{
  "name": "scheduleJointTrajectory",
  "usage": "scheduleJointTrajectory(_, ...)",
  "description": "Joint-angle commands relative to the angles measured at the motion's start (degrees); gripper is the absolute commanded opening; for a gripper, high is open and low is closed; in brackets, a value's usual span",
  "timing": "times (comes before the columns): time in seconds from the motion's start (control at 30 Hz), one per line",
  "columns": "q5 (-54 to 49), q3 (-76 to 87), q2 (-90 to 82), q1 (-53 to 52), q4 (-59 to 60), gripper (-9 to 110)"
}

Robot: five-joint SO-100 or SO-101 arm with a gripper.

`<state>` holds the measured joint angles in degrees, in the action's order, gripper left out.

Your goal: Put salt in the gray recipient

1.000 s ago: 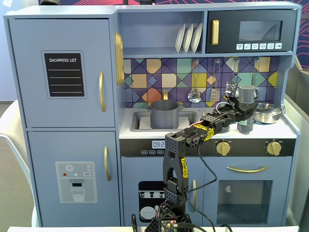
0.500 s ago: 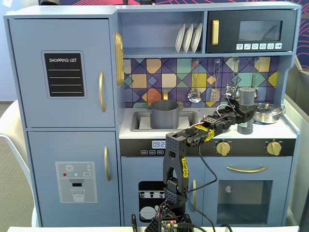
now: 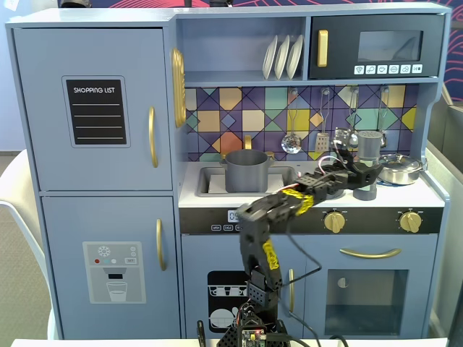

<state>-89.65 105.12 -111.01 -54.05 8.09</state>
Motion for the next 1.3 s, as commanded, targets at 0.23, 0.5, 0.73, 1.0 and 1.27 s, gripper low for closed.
scheduleJointTrajectory(0.23,-3.6,14.7,-55.5,33.4,73.9,0)
scheduleJointTrajectory(0.5,3.2,47.9,-69.1,47.6,66.5,0)
scheduleJointTrajectory(0.73,5.6,69.9,-73.4,50.4,56.4,0)
scheduleJointTrajectory(1.0,7.1,73.5,-73.5,53.9,64.7,1)
scheduleJointTrajectory(1.27,6.5,73.5,-73.5,51.7,67.1,2)
